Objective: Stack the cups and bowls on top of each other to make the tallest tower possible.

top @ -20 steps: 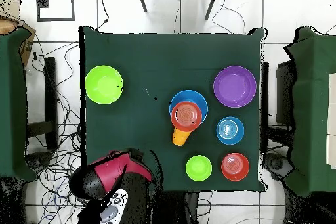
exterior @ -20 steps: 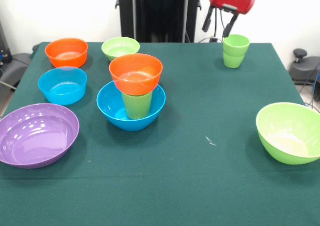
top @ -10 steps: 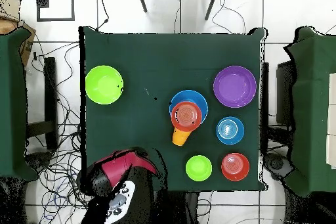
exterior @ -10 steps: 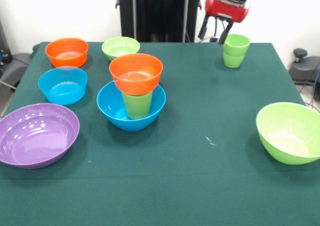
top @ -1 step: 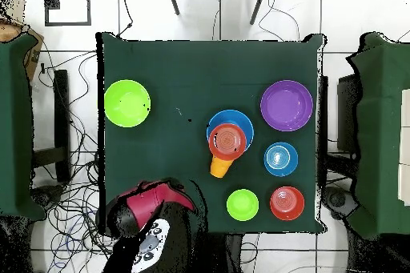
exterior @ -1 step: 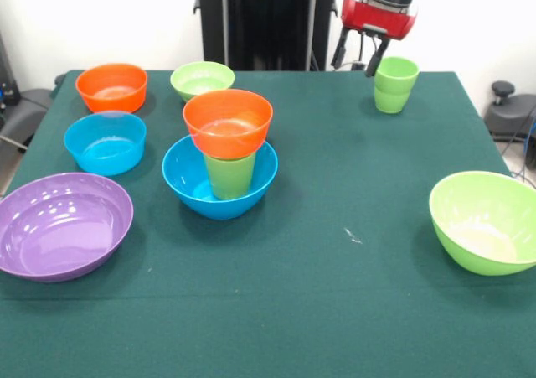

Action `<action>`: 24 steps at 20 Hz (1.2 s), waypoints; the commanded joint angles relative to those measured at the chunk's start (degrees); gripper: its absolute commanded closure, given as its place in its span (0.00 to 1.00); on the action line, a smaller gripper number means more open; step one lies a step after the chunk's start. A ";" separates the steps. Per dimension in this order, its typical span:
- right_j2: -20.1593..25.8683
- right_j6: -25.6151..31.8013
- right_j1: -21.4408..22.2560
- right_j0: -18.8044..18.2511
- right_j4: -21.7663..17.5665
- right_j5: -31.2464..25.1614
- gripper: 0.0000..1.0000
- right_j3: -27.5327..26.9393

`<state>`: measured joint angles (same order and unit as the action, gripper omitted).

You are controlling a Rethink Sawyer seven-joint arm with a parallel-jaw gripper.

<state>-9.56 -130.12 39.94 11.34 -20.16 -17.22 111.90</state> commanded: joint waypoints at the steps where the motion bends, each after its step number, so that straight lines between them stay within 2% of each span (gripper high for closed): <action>1: 5.74 -5.48 0.26 0.48 3.03 -0.03 0.00 -0.16; 7: 6.98 -5.22 2.15 0.45 4.05 -0.25 0.00 1.77; 12: 13.40 -3.55 4.93 -4.80 5.29 3.04 0.00 6.32; 17: 17.43 -3.34 6.21 -8.00 5.91 4.48 0.00 8.32; 21: 18.08 -3.47 6.15 -8.36 5.51 4.81 0.00 8.55; 24: 16.88 -3.33 4.11 -8.13 3.77 5.81 0.00 7.57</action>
<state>0.92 -130.12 46.60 3.83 -16.13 -15.48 116.19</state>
